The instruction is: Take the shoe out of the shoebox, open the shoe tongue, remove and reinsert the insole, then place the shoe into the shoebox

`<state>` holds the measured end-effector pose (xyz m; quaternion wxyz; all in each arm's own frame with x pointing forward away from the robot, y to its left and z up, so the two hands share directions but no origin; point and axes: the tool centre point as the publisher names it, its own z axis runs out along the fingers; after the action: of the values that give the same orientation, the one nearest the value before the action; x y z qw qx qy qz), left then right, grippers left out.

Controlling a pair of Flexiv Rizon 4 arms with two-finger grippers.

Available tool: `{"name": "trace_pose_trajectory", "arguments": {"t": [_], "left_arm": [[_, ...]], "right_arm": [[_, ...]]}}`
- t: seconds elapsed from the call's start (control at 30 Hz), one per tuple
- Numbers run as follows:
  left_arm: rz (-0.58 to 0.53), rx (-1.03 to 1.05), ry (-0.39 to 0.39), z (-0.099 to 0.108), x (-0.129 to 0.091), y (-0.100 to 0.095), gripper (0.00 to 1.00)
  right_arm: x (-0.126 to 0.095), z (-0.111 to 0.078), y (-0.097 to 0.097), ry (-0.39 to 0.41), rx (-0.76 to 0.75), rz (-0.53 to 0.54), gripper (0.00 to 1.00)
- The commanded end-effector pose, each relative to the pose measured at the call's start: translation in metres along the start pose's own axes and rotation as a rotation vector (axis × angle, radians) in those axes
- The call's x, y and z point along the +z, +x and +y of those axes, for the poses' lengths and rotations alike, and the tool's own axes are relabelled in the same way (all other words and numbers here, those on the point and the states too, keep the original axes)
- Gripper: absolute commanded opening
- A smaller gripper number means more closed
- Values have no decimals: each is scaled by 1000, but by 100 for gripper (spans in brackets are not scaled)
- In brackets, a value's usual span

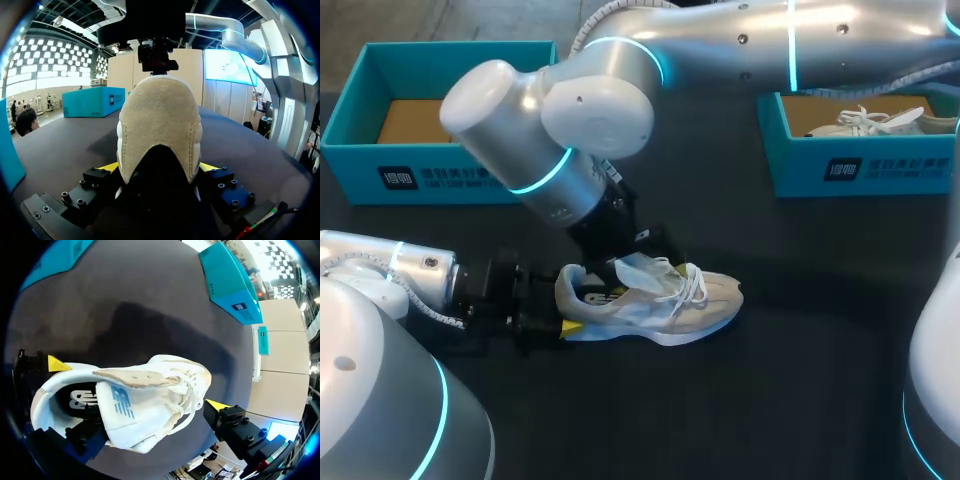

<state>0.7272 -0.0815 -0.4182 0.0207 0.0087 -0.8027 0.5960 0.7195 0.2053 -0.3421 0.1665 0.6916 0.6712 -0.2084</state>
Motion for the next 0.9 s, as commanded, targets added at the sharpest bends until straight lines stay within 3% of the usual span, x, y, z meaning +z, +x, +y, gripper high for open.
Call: {"name": "trace_pose_trajectory", "arguments": {"t": [0.03, 0.07, 0.27, 0.4, 0.5, 0.9], "left_arm": [[-4, 0, 0, 2, 1, 3, 0], [-4, 0, 0, 2, 1, 3, 0], [-4, 0, 0, 2, 1, 3, 0], [-4, 0, 0, 2, 1, 3, 0], [-4, 0, 0, 2, 1, 3, 0], [-4, 0, 0, 2, 1, 3, 0]], "right_arm": [[2, -4, -6, -14, 149, 25, 58], [2, -3, -7, -16, 152, 29, 47], [-2, 3, -8, -28, 168, 37, 24], [-7, 4, -9, -37, 176, 45, 16], [-9, 3, -10, -49, 182, 67, 2], [-5, -10, -16, -89, 274, 214, 0]]}}
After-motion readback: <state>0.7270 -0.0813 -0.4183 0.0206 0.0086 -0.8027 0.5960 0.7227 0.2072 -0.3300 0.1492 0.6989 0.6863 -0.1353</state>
